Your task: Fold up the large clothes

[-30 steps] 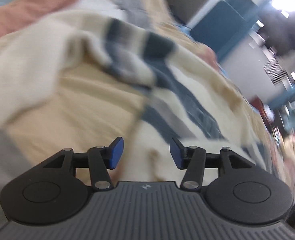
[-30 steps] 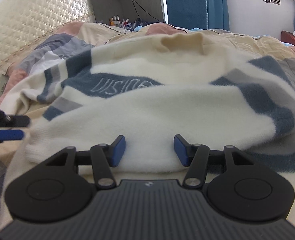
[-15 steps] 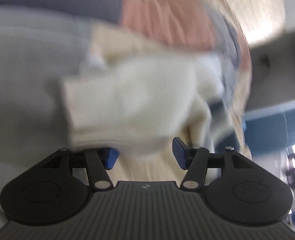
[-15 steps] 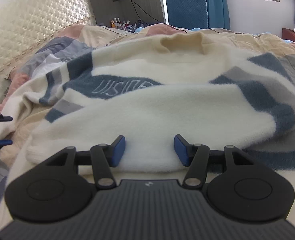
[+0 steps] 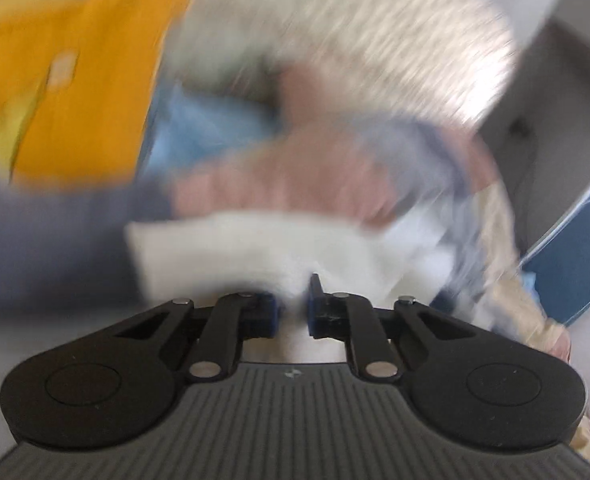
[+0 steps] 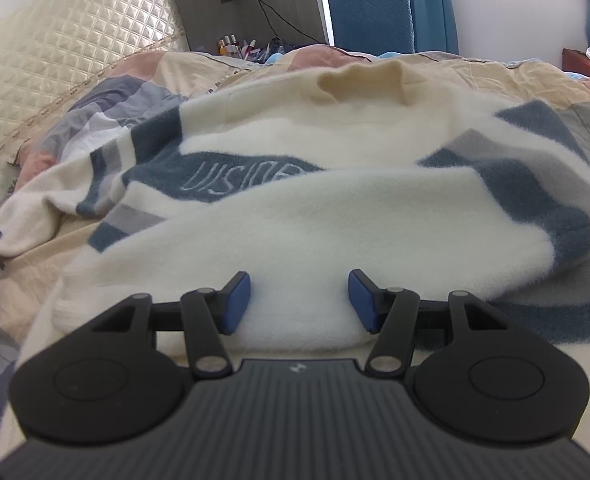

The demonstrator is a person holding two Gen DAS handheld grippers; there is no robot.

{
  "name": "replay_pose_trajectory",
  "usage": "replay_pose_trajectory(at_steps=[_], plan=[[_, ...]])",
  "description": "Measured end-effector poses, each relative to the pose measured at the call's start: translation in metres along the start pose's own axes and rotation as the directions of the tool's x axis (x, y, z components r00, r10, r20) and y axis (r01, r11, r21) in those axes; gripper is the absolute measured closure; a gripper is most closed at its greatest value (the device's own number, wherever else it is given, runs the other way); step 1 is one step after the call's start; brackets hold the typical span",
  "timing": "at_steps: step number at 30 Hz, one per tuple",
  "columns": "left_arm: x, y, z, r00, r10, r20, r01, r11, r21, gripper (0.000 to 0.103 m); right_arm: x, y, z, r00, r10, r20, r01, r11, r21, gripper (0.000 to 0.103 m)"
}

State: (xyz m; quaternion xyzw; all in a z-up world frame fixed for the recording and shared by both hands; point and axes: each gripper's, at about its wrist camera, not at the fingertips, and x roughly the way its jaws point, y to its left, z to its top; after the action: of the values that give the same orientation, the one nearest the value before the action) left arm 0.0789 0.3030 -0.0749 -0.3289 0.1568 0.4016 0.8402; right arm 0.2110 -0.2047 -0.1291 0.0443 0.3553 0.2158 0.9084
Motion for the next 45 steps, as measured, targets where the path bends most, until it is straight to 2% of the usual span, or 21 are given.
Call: replay_pose_trajectory(at_steps=[2, 4, 5, 7, 10, 12, 15, 18, 20, 24, 27, 31, 33, 34, 36, 38, 40, 41, 42, 43, 45], plan=[[-0.022, -0.02, 0.015, 0.995, -0.069, 0.077, 0.064, 0.996, 0.06, 0.09, -0.001, 0.003, 0.002, 1.0, -0.016, -0.006, 0.016, 1.0, -0.023, 0.047], [-0.042, -0.05, 0.029, 0.985, -0.138, 0.101, 0.121, 0.98, 0.155, 0.09, -0.003, 0.004, 0.003, 1.0, -0.02, -0.007, 0.02, 0.999, -0.028, 0.047], [-0.057, -0.067, 0.034, 0.974, -0.199, 0.111, 0.173, 0.963, 0.208, 0.091, -0.004, 0.003, 0.003, 1.0, -0.018, -0.006, 0.018, 1.0, -0.026, 0.047], [-0.085, -0.1, 0.038, 0.954, -0.269, 0.133, 0.214, 0.92, 0.328, 0.093, -0.008, 0.0, 0.004, 1.0, -0.017, -0.003, 0.017, 1.0, -0.015, 0.046], [-0.134, -0.151, 0.029, 0.907, -0.401, 0.13, 0.289, 0.816, 0.501, 0.093, -0.019, -0.01, 0.007, 1.0, -0.015, 0.015, 0.015, 0.999, 0.035, 0.046], [-0.164, -0.177, 0.017, 0.878, -0.464, 0.121, 0.316, 0.75, 0.581, 0.093, -0.027, -0.018, 0.01, 0.999, -0.017, 0.028, 0.015, 0.997, 0.073, 0.046], [-0.208, -0.209, -0.01, 0.816, -0.573, 0.072, 0.383, 0.63, 0.675, 0.093, -0.041, -0.026, 0.016, 0.997, -0.054, 0.051, 0.049, 0.995, 0.088, 0.046], [-0.243, -0.237, -0.041, 0.758, -0.653, -0.002, 0.449, 0.519, 0.728, 0.093, -0.058, -0.035, 0.019, 0.995, -0.071, 0.074, 0.062, 0.992, 0.111, 0.046], [-0.264, -0.252, -0.067, 0.724, -0.687, -0.064, 0.499, 0.456, 0.737, 0.093, -0.069, -0.044, 0.019, 0.995, -0.064, 0.081, 0.051, 0.987, 0.155, 0.046], [-0.29, -0.279, -0.119, 0.667, -0.718, -0.197, 0.583, 0.339, 0.739, 0.093, -0.1, -0.074, 0.019, 0.991, -0.056, 0.123, 0.019, 0.958, 0.286, 0.046], [-0.295, -0.29, -0.17, 0.651, -0.69, -0.316, 0.635, 0.268, 0.725, 0.093, -0.12, -0.093, 0.02, 0.986, -0.059, 0.157, 0.002, 0.94, 0.342, 0.044], [-0.269, -0.283, -0.241, 0.646, -0.611, -0.457, 0.692, 0.217, 0.688, 0.093, -0.137, -0.115, 0.018, 0.979, -0.067, 0.193, -0.019, 0.912, 0.411, 0.044], [-0.259, -0.273, -0.271, 0.633, -0.598, -0.491, 0.707, 0.188, 0.682, 0.093, -0.14, -0.124, 0.017, 0.976, -0.072, 0.208, -0.029, 0.895, 0.446, 0.043], [-0.255, -0.269, -0.283, 0.629, -0.589, -0.508, 0.715, 0.181, 0.676, 0.093, -0.142, -0.127, 0.017, 0.974, -0.073, 0.215, -0.034, 0.888, 0.458, 0.043], [-0.245, -0.263, -0.299, 0.616, -0.564, -0.55, 0.745, 0.187, 0.641, 0.093, -0.144, -0.134, 0.015, 0.972, -0.08, 0.223, -0.036, 0.881, 0.472, 0.043], [-0.241, -0.261, -0.312, 0.611, -0.541, -0.578, 0.756, 0.181, 0.629, 0.092, -0.147, -0.138, 0.014, 0.97, -0.066, 0.233, -0.055, 0.876, 0.479, 0.043], [-0.237, -0.254, -0.317, 0.585, -0.528, -0.616, 0.781, 0.161, 0.604, 0.089, -0.15, -0.143, 0.015, 0.968, -0.061, 0.244, -0.069, 0.868, 0.491, 0.043], [-0.235, -0.252, -0.318, 0.564, -0.525, -0.638, 0.8, 0.155, 0.58, 0.085, -0.153, -0.144, 0.015, 0.966, -0.063, 0.251, -0.072, 0.866, 0.494, 0.043], [-0.235, -0.249, -0.317, 0.545, -0.526, -0.652, 0.815, 0.152, 0.559, 0.075, -0.155, -0.146, 0.015, 0.964, -0.067, 0.256, -0.071, 0.864, 0.498, 0.043], [-0.236, -0.245, -0.312, 0.53, -0.531, -0.661, 0.827, 0.152, 0.541, 0.061, -0.157, -0.147, 0.015, 0.963, -0.072, 0.26, -0.071, 0.862, 0.502, 0.043], [-0.239, -0.235, -0.301, 0.496, -0.548, -0.674, 0.852, 0.156, 0.5, 0.047, -0.161, -0.15, 0.015, 0.959, -0.076, 0.271, -0.076, 0.856, 0.511, 0.043]])
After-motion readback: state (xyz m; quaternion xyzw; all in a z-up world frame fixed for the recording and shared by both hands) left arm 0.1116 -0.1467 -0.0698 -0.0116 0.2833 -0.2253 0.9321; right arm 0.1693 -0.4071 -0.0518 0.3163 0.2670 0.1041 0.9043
